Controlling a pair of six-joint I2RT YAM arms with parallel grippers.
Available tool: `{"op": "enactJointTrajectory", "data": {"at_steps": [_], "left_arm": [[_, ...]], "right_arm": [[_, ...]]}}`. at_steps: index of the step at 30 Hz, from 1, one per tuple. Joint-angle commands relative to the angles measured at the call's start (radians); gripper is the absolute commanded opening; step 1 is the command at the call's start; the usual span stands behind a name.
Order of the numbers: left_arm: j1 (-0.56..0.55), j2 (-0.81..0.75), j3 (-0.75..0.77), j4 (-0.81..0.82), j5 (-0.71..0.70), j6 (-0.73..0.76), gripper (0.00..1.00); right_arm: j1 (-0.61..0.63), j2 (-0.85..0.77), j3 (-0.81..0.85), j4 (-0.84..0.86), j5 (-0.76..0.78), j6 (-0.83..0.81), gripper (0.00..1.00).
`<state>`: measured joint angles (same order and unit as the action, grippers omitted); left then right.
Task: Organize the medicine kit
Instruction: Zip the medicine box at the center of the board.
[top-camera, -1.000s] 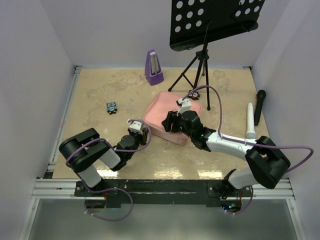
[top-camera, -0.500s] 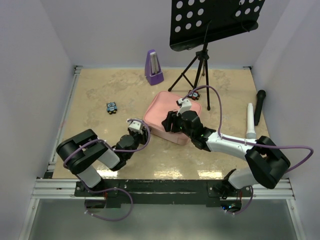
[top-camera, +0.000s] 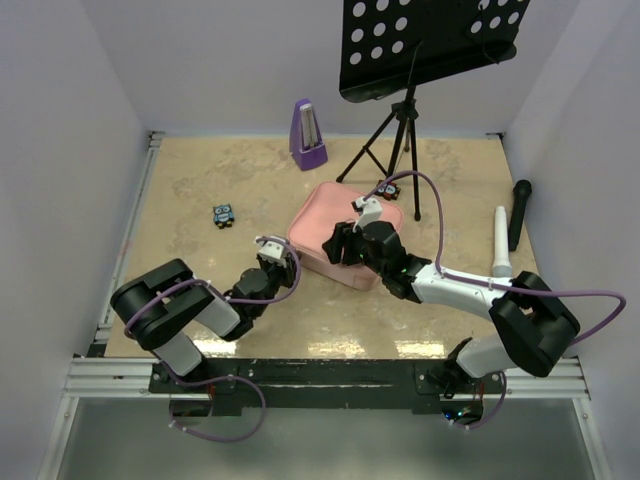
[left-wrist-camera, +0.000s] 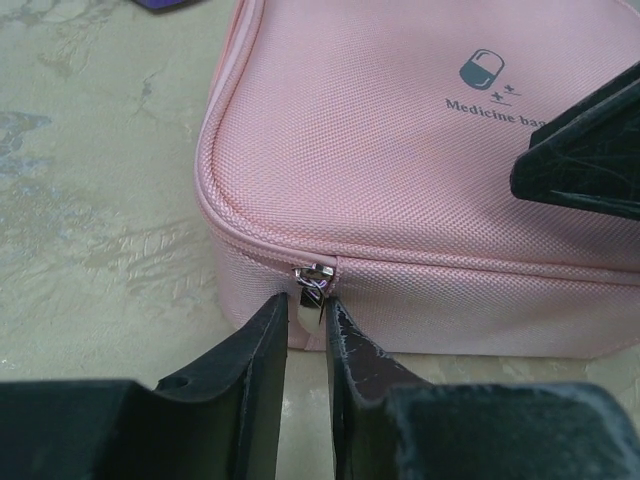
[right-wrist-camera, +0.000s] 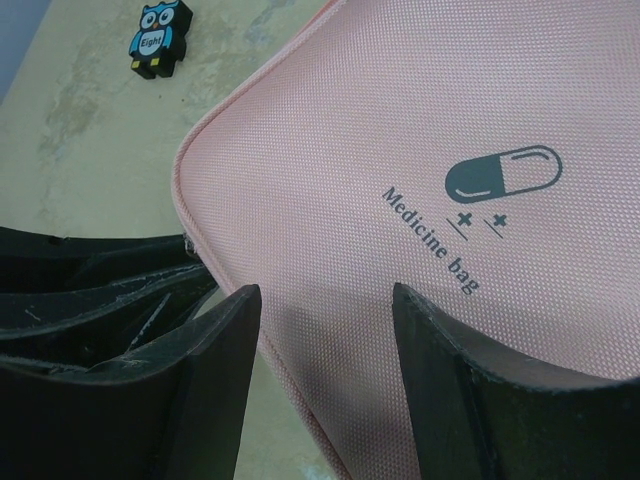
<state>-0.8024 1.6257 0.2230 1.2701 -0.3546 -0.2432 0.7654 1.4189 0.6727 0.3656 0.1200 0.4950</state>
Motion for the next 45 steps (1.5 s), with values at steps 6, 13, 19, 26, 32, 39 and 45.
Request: {"op": "enactJointTrajectory", "data": {"at_steps": [6,13,19,26,32,39,45], "left_arm": [[0.026,0.013,0.055,0.348,0.008,0.016,0.10],[0.028,0.011,0.045,0.351,-0.001,0.013,0.00],[0.028,0.014,0.030,0.370,-0.012,0.012,0.00],[0.028,-0.013,-0.025,0.379,-0.104,-0.004,0.00],[0.028,-0.046,-0.045,0.333,-0.110,-0.031,0.00],[0.023,-0.092,-0.076,0.261,-0.136,-0.077,0.00],[0.017,-0.090,-0.079,0.233,-0.142,-0.102,0.00]], "right_arm": [[0.008,0.012,-0.018,-0.030,-0.042,-0.004,0.60],[0.008,0.015,-0.015,-0.031,-0.040,-0.006,0.59],[0.008,0.012,-0.013,-0.037,-0.036,-0.009,0.59],[0.008,-0.003,-0.013,-0.040,-0.042,-0.007,0.60],[0.008,-0.046,-0.019,-0.036,-0.060,-0.019,0.66],[0.024,-0.070,-0.015,-0.028,-0.117,-0.033,0.70],[0.115,-0.058,0.042,-0.086,-0.057,-0.108,0.74]]}}
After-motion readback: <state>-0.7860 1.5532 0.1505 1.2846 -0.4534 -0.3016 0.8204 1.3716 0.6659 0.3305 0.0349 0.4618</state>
